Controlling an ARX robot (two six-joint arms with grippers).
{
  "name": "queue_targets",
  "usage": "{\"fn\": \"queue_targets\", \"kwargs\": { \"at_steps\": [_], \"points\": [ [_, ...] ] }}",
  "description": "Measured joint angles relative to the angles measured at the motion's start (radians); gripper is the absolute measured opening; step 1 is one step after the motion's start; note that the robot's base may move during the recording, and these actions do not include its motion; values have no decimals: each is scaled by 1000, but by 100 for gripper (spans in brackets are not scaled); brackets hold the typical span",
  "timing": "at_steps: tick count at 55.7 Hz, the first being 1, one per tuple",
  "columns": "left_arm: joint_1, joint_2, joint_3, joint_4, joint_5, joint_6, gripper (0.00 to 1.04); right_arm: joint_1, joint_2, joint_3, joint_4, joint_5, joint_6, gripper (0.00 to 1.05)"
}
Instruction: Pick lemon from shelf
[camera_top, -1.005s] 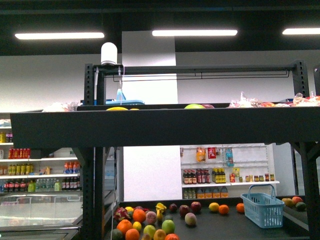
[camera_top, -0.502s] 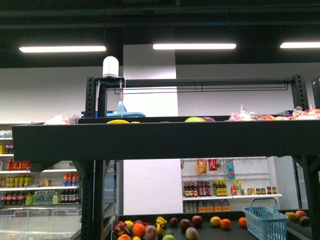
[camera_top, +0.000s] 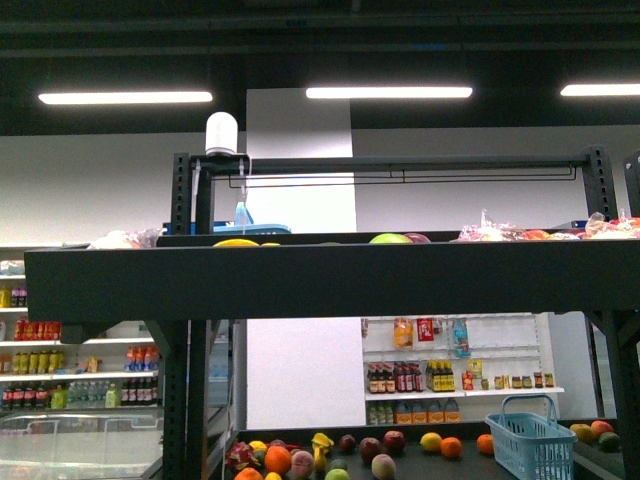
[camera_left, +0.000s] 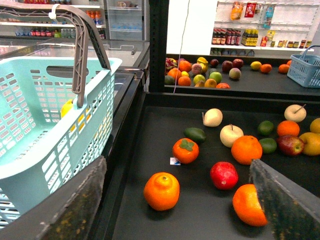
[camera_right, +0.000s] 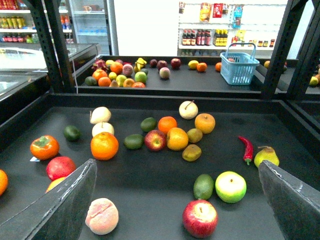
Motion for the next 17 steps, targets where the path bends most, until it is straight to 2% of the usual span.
{"fn": "queue_targets", "kwargs": {
  "at_steps": [17],
  "points": [
    [0, 0, 0, 0, 0, 2, 97, 0, 0, 0, 0, 0, 0, 97]
  ]
}}
